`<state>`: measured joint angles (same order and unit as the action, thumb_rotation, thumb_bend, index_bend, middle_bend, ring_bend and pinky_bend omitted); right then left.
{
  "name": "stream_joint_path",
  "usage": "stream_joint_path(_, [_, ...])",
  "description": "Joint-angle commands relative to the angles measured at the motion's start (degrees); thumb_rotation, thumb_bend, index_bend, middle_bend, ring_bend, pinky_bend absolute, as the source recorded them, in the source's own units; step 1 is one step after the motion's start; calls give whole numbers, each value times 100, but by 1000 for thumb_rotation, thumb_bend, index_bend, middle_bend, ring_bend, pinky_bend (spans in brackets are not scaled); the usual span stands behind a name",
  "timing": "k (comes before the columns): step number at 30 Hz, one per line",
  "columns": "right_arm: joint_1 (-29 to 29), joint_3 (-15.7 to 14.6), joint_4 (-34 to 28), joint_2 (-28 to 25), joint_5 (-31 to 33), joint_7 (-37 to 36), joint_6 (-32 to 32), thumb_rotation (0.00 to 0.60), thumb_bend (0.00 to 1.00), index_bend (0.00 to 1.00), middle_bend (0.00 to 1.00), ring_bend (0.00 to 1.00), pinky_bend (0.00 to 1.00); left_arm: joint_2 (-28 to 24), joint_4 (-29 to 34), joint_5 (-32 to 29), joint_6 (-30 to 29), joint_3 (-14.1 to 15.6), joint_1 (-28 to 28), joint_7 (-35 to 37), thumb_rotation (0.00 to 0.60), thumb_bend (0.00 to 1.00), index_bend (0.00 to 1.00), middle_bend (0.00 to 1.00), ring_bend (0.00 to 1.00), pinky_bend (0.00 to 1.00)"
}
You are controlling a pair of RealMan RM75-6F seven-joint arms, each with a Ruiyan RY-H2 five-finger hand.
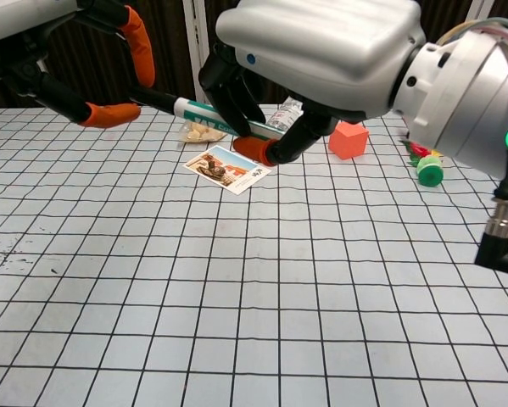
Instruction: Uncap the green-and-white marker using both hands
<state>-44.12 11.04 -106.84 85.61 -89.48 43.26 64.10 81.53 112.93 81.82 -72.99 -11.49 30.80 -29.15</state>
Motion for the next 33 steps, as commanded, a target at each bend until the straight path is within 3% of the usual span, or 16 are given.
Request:
stream_joint_path(1, [-1,-2,-11,-7,-10,1,4,600,659,601,693,503,178,11,-6,-4,-5,-7,13,0,600,435,514,405,16,0])
stream_joint_path(21, [-11,-26,-12,-12,-34,-1,10,600,659,604,693,503,178,94,-46,-45,-54,32,78,-83,600,450,534,416,16,0])
stream_joint_path(33, [3,-54,31,-5,-35,-27,25,600,659,604,693,503,188,163,-64,-69,-99,21,111,-120,600,530,594,434,16,0])
